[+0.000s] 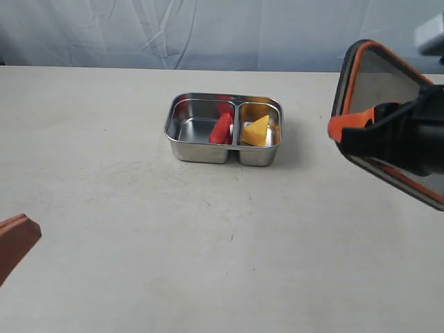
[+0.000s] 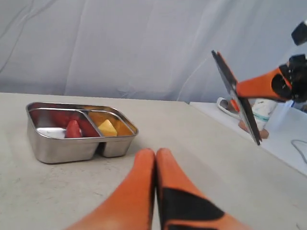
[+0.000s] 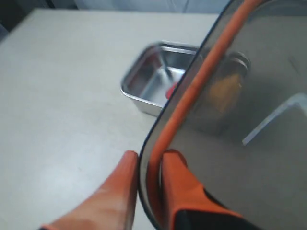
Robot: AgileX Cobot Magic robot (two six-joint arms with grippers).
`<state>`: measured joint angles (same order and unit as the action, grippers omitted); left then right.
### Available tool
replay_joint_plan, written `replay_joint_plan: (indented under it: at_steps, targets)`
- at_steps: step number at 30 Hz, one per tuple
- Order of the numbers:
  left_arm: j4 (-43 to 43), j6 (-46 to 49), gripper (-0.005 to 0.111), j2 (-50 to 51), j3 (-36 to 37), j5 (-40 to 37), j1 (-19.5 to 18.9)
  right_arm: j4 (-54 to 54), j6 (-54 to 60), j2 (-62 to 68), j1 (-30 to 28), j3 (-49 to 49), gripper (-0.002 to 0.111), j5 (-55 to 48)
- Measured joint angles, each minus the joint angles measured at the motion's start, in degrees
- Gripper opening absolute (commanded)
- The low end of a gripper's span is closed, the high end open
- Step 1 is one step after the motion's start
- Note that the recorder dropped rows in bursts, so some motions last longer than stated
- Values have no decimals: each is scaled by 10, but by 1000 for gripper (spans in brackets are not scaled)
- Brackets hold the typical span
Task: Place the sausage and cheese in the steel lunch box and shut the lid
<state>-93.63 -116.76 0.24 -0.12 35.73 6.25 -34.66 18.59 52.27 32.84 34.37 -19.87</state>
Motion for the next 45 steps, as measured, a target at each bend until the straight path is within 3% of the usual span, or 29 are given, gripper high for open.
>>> replay_joint_plan:
  at_steps: [4,6,19,26,32,35,39,42,45]
  targets:
    - [6,55,57,0,0,27,0,-121,69,-43,0,1,-1,4]
    - [22,80,64,0,0,32,0,-177,106,-56,0,1,-1,4]
    - [109,133,58,0,-26,41,0,-612,459,-63,0,1,-1,-94]
    - [126,229,58,36,-125,12,0,-646,502,-63,0,1,-1,-134]
    - [150,359,58,177,-177,11,0,-646,504,-63,0,2,-1,-134]
    - [195,437,58,269,-189,39,0,-646,500,-63,0,15,-1,-134]
    - [223,502,55,401,-209,135,3,-648,489,-57,0,48,-1,-134]
    - [227,523,53,488,-230,181,31,-651,476,-36,0,67,-1,-137]
    - [226,555,53,540,-251,158,92,-651,470,-9,0,76,-1,-154]
